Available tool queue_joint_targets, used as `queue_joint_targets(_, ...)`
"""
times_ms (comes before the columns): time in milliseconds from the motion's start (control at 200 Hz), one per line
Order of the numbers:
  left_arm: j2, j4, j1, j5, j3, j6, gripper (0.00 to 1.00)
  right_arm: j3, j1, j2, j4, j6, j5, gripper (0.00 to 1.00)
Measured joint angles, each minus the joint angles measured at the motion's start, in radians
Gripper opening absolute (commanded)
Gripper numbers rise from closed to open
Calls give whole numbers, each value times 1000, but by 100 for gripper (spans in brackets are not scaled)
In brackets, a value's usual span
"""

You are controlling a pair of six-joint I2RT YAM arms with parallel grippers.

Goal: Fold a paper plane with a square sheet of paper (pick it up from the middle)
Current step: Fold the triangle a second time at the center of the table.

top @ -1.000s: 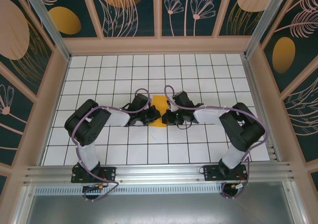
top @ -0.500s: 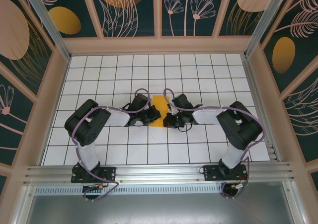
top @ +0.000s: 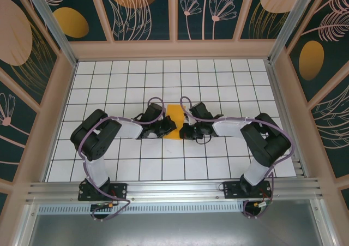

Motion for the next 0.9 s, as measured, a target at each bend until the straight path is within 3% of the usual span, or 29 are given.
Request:
queue_joint_targets(480,-6,-10,0,-8,0,2,8,-3,0,28,7,1,19,5)
queue_joint_targets(901,-21,-69,1,-63,17,92,9,-31,-1,24,45,19,19,5)
